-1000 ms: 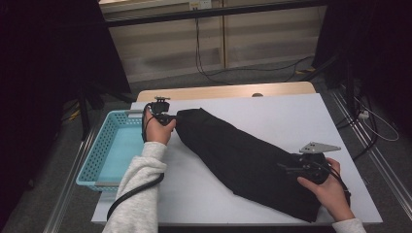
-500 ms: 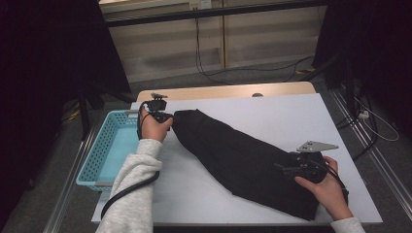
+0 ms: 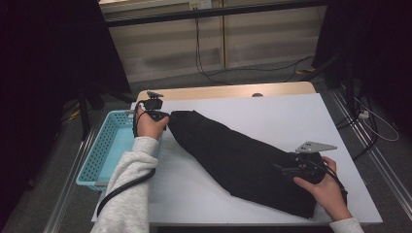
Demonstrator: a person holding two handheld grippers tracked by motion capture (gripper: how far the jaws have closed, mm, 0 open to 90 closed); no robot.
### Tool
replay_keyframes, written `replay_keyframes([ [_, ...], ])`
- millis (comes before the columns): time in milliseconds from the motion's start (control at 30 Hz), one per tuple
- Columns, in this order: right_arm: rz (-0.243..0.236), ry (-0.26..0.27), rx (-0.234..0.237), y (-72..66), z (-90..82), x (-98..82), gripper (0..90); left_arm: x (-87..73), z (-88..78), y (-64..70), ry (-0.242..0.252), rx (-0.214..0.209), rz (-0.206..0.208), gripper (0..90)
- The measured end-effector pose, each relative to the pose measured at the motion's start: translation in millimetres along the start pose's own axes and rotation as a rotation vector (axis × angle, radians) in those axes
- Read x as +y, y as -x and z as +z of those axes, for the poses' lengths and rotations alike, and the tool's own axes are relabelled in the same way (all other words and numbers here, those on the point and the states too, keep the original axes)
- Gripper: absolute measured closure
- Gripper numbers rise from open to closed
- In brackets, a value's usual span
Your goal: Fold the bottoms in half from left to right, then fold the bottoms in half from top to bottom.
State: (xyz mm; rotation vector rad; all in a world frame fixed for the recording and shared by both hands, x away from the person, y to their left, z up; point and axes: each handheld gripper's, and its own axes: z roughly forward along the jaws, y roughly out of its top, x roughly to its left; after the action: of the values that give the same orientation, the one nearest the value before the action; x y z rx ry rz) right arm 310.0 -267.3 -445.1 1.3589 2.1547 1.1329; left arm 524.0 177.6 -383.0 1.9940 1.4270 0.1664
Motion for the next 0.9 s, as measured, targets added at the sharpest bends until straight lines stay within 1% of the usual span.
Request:
replay_keyframes([
  [67, 0.003, 0.008, 0.000, 0.2, -1.5, -0.3, 22.1, -0.1, -0.8, -0.7, 0.007, 0.000, -0.002, 86.4],
  [267, 0.004, 0.002, 0.001, -0.4, -1.6, -1.6, 21.6, 0.5, -4.2, -6.1, 0.007, 0.003, -0.014, 86.5],
  [400, 0.001, 0.005, 0.002, -0.5, -0.9, 0.3, 21.6, 0.5, -7.7, -7.7, 0.006, 0.001, -0.014, 86.5],
  [633, -0.010, 0.000, 0.013, -2.7, 5.2, 4.1, 21.6, 1.6, -15.8, -12.7, 0.016, 0.018, -0.014, 86.5],
  [700, -0.012, 0.005, 0.017, -3.3, 5.5, 4.9, 21.6, 1.3, -17.8, -13.2, 0.026, 0.024, -0.022, 86.5],
  [800, -0.012, 0.005, 0.017, -3.8, 5.5, 5.4, 21.6, -0.4, -19.1, -10.7, 0.029, 0.019, -0.015, 86.5],
  [900, -0.012, 0.005, 0.019, -4.7, 6.0, 5.9, 21.6, -4.0, -17.0, -2.1, 0.026, 0.003, 0.003, 86.4],
])
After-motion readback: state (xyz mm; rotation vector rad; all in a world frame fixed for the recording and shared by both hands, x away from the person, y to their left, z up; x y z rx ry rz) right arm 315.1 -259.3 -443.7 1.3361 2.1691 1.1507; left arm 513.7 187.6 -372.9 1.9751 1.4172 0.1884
